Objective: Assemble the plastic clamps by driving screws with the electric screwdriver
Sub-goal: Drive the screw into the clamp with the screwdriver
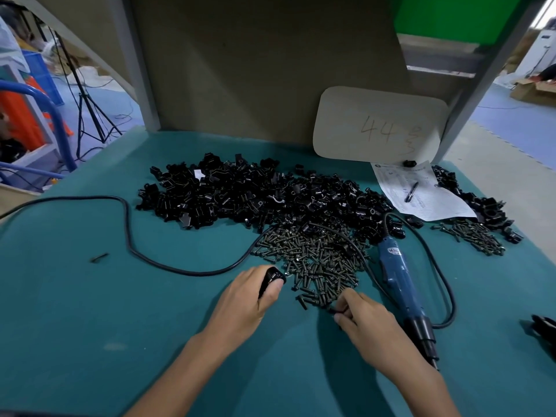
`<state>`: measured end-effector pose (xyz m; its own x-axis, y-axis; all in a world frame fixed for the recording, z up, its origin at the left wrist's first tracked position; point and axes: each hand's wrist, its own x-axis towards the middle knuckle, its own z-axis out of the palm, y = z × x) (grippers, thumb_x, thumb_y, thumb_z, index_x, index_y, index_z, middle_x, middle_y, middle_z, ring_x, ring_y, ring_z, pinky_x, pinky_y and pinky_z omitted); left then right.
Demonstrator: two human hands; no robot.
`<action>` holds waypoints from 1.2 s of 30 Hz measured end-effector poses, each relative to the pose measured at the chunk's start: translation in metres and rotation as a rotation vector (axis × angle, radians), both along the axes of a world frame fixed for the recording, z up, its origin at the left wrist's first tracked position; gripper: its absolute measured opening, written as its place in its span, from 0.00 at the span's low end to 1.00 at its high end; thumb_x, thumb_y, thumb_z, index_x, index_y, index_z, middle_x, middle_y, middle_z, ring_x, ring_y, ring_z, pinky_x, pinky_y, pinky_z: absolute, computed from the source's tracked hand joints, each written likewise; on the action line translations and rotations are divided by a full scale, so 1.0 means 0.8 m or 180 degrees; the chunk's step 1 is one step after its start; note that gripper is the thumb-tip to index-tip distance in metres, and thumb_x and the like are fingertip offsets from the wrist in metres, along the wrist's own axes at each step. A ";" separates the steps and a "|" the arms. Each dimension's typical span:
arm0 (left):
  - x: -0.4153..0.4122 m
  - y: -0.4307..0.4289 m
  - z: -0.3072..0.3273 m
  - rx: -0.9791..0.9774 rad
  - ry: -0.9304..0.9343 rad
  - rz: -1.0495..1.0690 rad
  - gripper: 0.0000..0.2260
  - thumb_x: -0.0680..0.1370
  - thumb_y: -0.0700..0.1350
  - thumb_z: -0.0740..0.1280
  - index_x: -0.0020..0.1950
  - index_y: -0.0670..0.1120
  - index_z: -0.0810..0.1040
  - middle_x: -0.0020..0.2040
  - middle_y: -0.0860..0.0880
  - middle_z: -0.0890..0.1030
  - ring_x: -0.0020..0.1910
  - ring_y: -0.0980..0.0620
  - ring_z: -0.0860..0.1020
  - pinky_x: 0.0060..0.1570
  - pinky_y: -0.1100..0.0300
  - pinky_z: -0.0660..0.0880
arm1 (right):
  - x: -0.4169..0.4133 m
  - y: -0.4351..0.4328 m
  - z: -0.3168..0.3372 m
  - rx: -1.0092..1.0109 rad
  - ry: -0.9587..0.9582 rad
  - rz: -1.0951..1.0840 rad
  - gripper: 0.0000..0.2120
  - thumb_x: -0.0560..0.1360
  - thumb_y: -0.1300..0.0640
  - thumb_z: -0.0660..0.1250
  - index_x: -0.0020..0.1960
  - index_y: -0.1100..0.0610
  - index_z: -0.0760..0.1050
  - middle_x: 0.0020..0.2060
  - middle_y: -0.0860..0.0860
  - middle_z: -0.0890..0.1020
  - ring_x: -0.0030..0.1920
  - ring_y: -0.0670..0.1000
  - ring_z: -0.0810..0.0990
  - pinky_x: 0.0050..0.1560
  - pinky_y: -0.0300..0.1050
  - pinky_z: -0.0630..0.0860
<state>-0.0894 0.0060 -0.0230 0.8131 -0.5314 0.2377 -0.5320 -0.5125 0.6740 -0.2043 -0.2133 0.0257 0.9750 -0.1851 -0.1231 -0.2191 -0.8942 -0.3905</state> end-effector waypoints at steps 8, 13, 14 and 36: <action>0.001 0.001 -0.001 0.0261 0.0096 -0.0072 0.28 0.78 0.72 0.50 0.73 0.61 0.66 0.55 0.63 0.72 0.55 0.64 0.68 0.52 0.66 0.66 | 0.010 0.006 0.004 0.0857 -0.0512 -0.0252 0.04 0.82 0.52 0.66 0.53 0.46 0.80 0.45 0.40 0.83 0.48 0.40 0.80 0.50 0.39 0.78; 0.000 -0.001 0.005 0.0216 0.0077 -0.0057 0.25 0.78 0.68 0.54 0.72 0.60 0.69 0.51 0.60 0.74 0.54 0.60 0.69 0.55 0.59 0.71 | 0.034 0.043 0.007 0.2431 -0.1113 -0.0535 0.07 0.79 0.59 0.72 0.49 0.47 0.84 0.43 0.44 0.87 0.42 0.47 0.86 0.46 0.42 0.82; 0.000 -0.001 0.005 0.0205 0.0072 -0.0057 0.24 0.79 0.67 0.56 0.72 0.59 0.70 0.51 0.60 0.73 0.54 0.59 0.69 0.55 0.59 0.71 | 0.039 0.049 0.005 0.2515 -0.1166 -0.0577 0.07 0.79 0.59 0.72 0.49 0.47 0.84 0.43 0.45 0.87 0.42 0.48 0.87 0.46 0.43 0.82; -0.005 -0.003 0.008 0.0407 -0.0063 -0.0169 0.20 0.82 0.60 0.59 0.72 0.56 0.70 0.52 0.60 0.71 0.52 0.59 0.66 0.55 0.60 0.69 | 0.063 0.047 -0.012 0.2295 -0.0772 -0.0132 0.06 0.79 0.59 0.71 0.48 0.48 0.82 0.42 0.44 0.86 0.42 0.47 0.85 0.46 0.44 0.83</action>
